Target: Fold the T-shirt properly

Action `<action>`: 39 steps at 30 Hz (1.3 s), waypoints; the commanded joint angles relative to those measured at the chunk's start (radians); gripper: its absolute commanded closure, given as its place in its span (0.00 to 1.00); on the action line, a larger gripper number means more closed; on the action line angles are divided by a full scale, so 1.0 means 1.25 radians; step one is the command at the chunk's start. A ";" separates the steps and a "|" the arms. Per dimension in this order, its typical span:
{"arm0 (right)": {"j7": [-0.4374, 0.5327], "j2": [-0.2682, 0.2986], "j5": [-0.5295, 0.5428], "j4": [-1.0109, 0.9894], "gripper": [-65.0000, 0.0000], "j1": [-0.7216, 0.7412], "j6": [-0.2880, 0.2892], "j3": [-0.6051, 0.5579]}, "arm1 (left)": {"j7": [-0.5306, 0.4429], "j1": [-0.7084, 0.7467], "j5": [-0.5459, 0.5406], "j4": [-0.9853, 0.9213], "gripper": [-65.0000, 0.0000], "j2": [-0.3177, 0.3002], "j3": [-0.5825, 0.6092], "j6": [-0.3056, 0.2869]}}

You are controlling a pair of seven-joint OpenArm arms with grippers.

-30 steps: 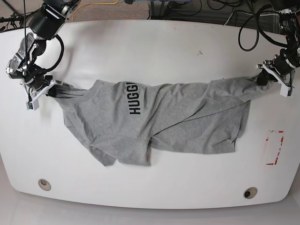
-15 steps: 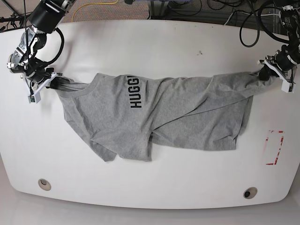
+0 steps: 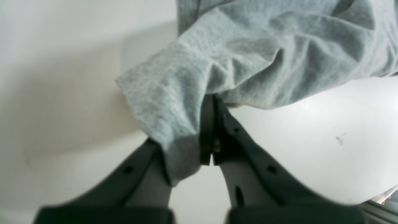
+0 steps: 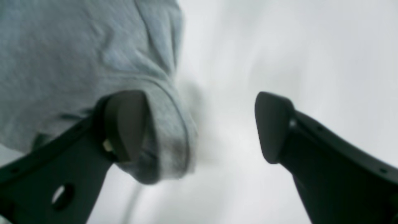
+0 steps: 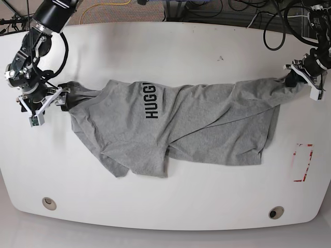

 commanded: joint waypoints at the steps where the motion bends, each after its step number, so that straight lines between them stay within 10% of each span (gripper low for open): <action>1: 0.012 0.004 0.009 0.019 0.20 0.055 0.000 -0.039 | -0.016 -0.005 -0.012 0.013 1.00 -0.017 -0.005 -0.004; 19: 0.181 -0.009 -0.064 -0.262 0.20 0.290 -0.022 -0.320 | -0.016 -0.008 -0.010 0.007 1.00 -0.021 -0.003 -0.004; 39: 0.373 -0.016 -0.096 -0.538 0.24 0.352 -0.024 -0.362 | -0.016 -0.010 -0.010 0.008 1.00 -0.018 0.016 -0.004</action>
